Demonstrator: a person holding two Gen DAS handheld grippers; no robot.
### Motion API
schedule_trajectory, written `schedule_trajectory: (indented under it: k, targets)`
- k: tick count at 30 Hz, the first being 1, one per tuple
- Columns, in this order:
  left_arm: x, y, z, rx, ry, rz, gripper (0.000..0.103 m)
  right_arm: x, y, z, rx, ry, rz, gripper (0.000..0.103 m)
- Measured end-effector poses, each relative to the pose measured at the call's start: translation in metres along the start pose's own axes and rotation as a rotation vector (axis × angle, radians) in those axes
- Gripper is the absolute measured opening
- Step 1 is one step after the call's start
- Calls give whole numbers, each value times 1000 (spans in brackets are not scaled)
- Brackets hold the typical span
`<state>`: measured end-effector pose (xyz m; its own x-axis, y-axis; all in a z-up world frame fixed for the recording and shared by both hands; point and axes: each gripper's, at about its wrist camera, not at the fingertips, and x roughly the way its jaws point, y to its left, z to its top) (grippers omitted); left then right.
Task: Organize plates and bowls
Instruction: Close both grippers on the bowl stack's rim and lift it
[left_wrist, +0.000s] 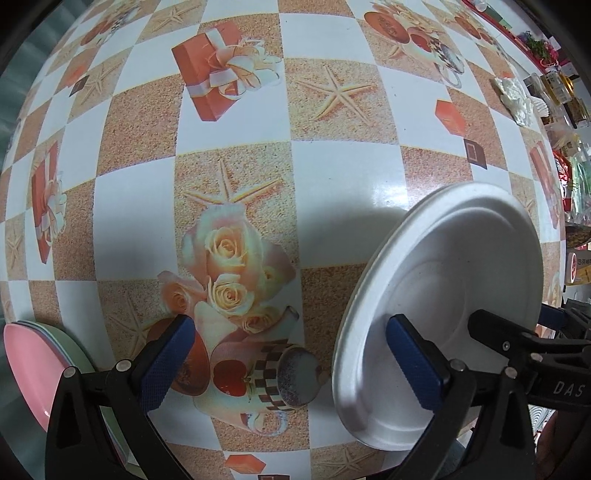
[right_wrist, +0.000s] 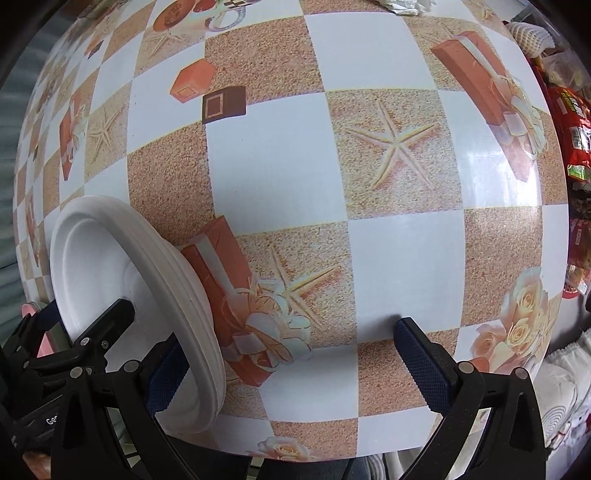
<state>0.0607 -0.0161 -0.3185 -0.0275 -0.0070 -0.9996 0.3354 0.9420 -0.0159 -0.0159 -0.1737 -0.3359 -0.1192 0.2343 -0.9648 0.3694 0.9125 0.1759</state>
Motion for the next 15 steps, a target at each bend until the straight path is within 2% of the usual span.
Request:
schedule_trajectory:
  k: [8, 15]
  targets:
    - [-2, -1, -1, -16, -23, -1, 103, -6, 5, 5, 4, -5, -1, 103]
    - [0, 1, 2, -17, 11, 2, 103, -3, 8, 15, 5, 35, -1, 103]
